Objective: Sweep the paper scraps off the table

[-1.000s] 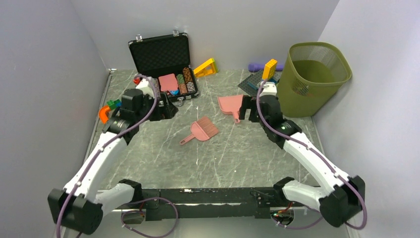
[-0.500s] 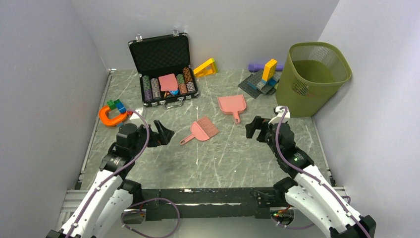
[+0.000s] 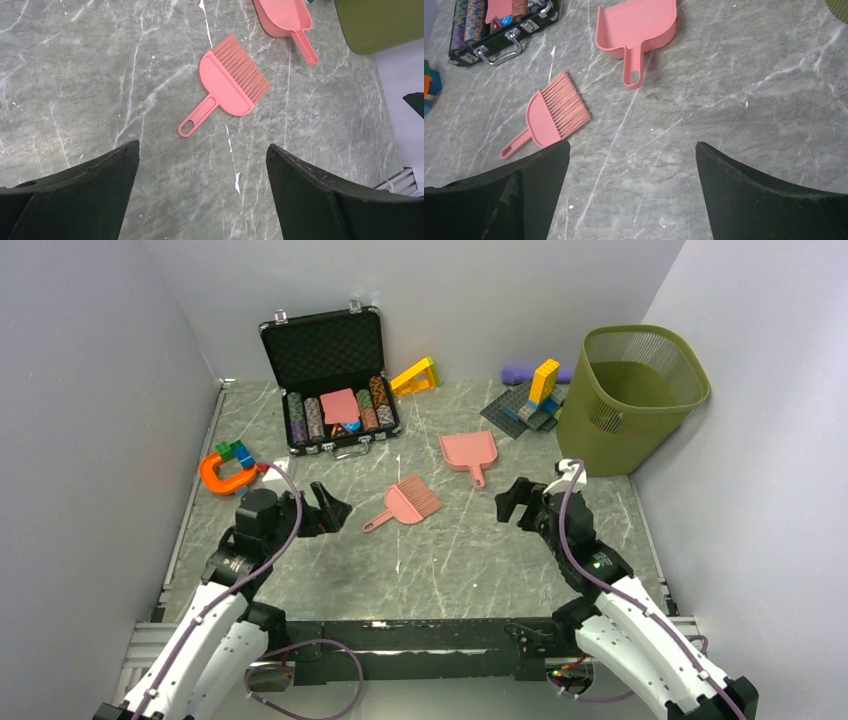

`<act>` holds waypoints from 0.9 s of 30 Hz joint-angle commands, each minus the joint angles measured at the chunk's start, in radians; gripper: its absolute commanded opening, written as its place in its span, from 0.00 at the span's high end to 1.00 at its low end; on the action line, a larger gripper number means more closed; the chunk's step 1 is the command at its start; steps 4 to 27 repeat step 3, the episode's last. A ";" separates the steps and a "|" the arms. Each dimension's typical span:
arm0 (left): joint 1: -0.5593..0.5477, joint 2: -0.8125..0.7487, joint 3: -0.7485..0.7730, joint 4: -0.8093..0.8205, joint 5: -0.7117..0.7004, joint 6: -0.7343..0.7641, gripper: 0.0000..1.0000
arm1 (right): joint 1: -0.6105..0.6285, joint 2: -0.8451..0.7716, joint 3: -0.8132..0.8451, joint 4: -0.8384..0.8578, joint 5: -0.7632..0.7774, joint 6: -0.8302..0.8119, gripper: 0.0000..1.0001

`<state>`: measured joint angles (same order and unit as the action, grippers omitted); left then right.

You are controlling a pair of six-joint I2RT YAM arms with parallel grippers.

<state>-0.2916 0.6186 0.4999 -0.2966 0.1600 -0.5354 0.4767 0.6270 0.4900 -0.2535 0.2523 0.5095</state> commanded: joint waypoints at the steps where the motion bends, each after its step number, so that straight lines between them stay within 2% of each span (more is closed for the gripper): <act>1: -0.002 -0.024 0.026 0.030 0.004 0.015 0.01 | -0.001 -0.025 -0.003 0.015 0.005 0.010 0.00; 27: -0.003 -0.030 0.025 0.034 0.006 0.020 0.01 | 0.000 -0.029 -0.001 0.012 0.011 0.005 0.00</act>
